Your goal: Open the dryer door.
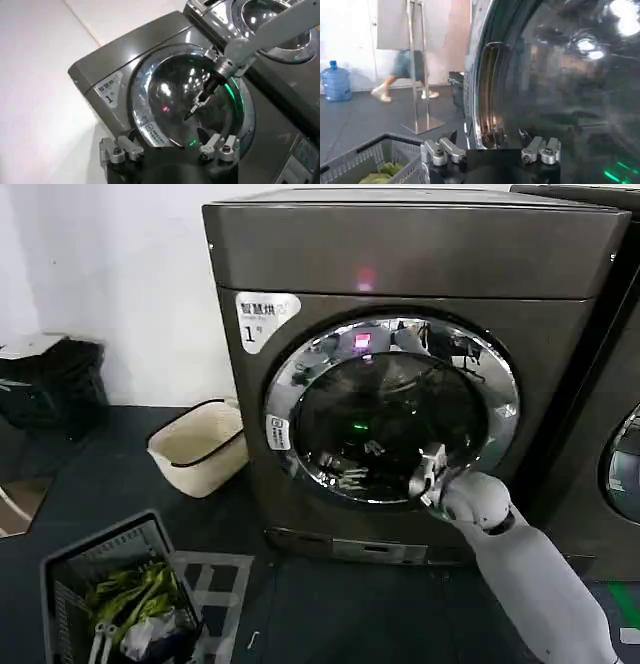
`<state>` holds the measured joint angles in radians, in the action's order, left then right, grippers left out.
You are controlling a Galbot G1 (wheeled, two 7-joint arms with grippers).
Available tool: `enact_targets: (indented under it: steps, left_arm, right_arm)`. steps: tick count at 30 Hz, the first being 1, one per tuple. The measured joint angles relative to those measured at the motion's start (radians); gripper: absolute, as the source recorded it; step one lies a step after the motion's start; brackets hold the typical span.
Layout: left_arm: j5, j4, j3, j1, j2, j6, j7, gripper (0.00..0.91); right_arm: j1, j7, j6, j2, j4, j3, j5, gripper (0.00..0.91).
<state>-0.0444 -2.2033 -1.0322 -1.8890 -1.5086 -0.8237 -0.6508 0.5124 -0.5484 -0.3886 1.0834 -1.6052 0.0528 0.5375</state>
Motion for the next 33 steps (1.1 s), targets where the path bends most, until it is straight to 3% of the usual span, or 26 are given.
enact_targets:
  steps: [33]
  left_arm:
    - [-0.004,-0.014,0.005,-0.007,-0.002,0.0,-0.001,0.907]
  right_arm:
    - [-0.039,0.122,-0.006,0.08,0.012,-0.075,-0.02,0.907]
